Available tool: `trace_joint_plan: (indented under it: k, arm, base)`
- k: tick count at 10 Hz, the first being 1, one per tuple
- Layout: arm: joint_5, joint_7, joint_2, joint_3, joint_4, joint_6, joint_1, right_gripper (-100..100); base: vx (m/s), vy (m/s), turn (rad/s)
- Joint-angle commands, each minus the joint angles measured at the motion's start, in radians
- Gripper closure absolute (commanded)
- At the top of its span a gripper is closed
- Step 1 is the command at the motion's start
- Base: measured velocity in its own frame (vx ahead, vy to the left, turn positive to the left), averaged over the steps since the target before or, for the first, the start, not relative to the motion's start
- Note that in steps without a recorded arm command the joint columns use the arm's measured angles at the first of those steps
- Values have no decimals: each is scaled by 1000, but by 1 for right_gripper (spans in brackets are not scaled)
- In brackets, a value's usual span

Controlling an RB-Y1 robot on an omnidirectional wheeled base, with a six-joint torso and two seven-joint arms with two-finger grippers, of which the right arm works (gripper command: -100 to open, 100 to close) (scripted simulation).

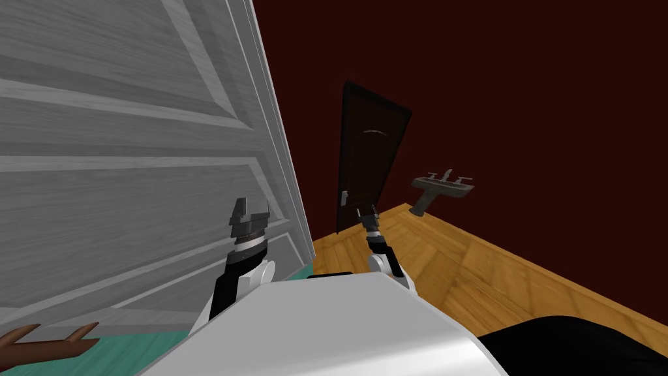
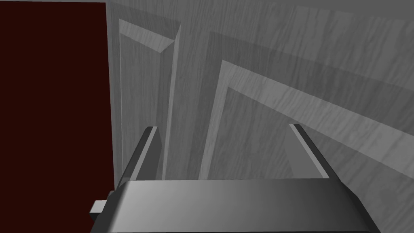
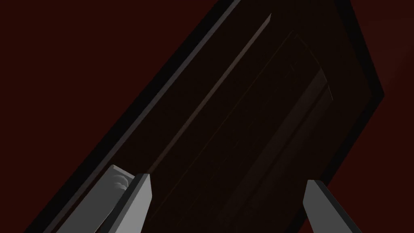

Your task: Pull the door open

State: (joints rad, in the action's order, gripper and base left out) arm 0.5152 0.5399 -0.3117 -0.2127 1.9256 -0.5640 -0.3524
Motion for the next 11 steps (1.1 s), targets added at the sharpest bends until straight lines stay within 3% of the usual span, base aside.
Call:
trace_joint_plan:
  k: [1,11]
  arm:
    - [34,44,-23,-21,-31,-5,8,-100]
    - [246,291,-165,-126,-197,-6,66,-100]
  base:
    - [84,-63,119]
    - [87,-57,110]
